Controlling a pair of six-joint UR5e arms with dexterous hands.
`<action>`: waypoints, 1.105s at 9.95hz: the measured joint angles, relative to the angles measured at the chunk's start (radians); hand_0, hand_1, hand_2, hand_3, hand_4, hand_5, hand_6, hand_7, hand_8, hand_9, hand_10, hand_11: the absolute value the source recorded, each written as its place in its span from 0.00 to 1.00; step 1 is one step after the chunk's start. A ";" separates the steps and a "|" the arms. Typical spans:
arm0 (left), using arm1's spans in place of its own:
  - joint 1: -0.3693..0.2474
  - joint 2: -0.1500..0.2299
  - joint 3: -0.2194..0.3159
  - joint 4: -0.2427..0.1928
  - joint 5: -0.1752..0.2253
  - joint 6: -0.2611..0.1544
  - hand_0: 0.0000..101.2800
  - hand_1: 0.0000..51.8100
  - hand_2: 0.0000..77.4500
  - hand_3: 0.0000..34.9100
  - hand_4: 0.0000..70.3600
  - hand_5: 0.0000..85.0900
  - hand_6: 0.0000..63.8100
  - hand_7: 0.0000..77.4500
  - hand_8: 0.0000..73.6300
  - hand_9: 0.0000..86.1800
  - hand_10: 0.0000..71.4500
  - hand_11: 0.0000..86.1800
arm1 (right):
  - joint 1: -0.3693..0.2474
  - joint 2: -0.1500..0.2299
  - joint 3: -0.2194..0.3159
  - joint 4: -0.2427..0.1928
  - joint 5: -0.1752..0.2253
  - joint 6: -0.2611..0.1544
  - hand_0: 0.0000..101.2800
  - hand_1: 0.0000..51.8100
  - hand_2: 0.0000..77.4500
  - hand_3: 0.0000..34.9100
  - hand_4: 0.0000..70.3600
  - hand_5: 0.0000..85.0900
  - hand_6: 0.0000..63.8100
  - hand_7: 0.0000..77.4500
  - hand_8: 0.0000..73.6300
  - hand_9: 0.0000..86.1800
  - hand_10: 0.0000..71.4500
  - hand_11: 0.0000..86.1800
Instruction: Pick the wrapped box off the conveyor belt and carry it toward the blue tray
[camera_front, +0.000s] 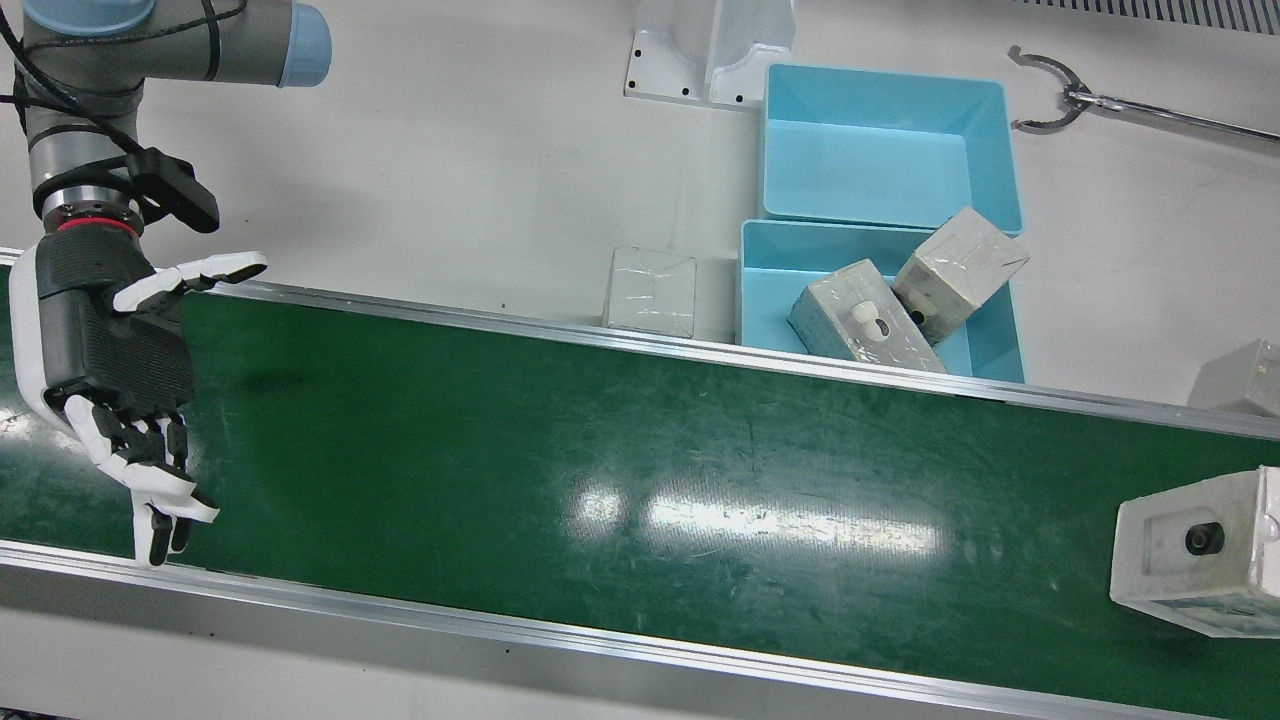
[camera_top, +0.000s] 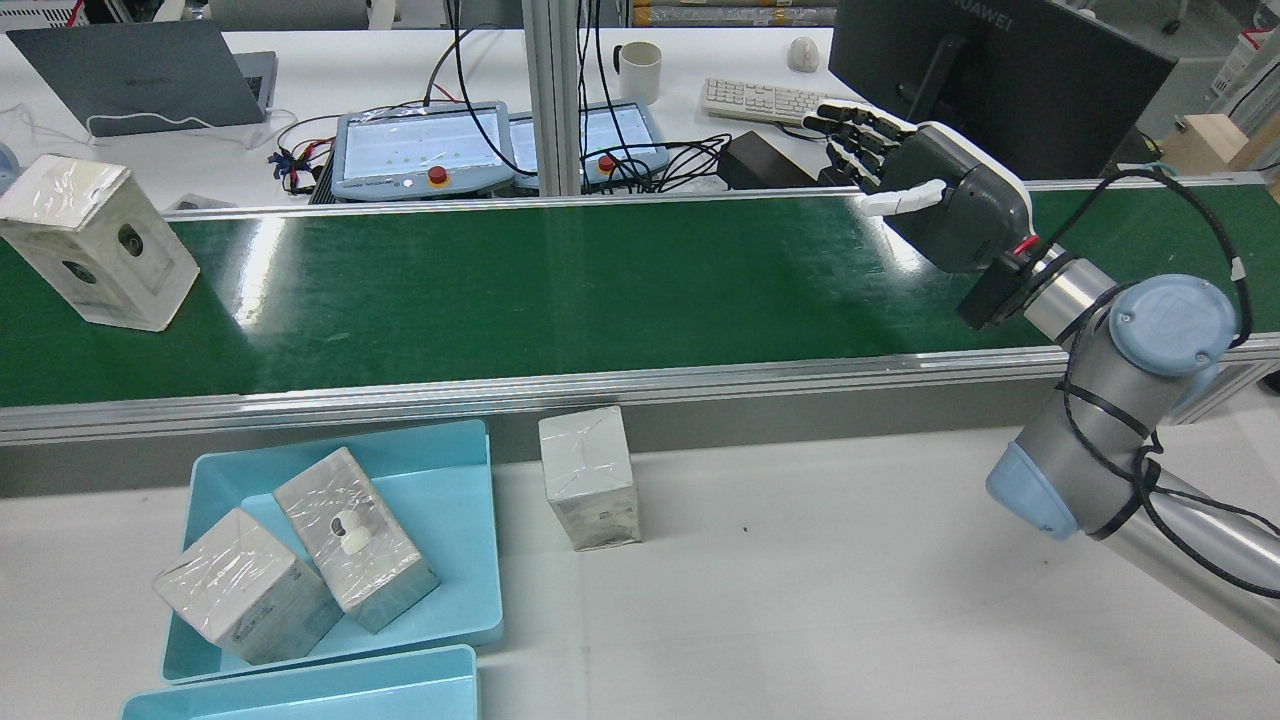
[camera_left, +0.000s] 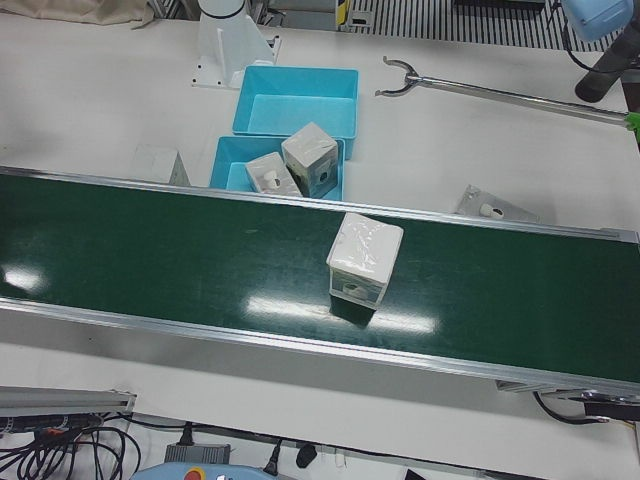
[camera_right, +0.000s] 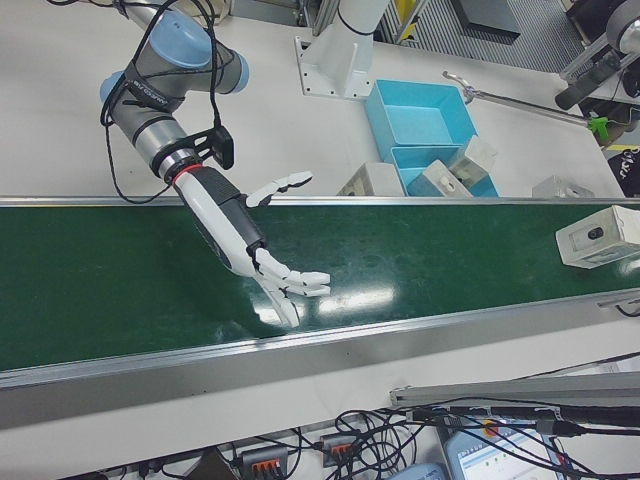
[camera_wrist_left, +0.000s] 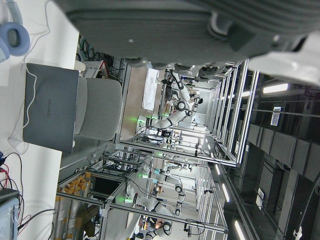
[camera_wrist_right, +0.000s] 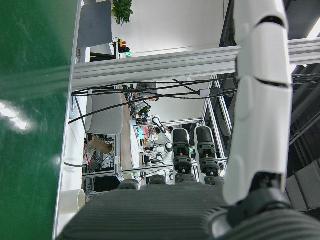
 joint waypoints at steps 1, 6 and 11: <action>0.000 0.000 0.000 0.000 0.000 0.000 0.00 0.00 0.01 0.00 0.00 0.01 0.00 0.01 0.01 0.00 0.01 0.00 | 0.000 0.000 0.000 0.000 0.000 0.000 0.47 0.25 0.15 0.13 0.15 0.26 0.05 0.23 0.00 0.04 0.00 0.01; 0.000 0.000 0.000 0.000 0.000 0.000 0.00 0.00 0.01 0.00 0.00 0.01 0.00 0.01 0.01 0.00 0.01 0.00 | 0.000 0.000 0.002 0.000 0.000 0.000 0.47 0.27 0.17 0.14 0.15 0.25 0.05 0.23 0.00 0.03 0.00 0.01; 0.000 0.000 0.000 0.000 0.000 0.000 0.00 0.00 0.01 0.00 0.00 0.01 0.00 0.01 0.01 0.00 0.01 0.00 | 0.000 0.000 0.001 0.000 0.000 0.000 0.47 0.27 0.18 0.15 0.17 0.26 0.06 0.25 0.00 0.04 0.00 0.01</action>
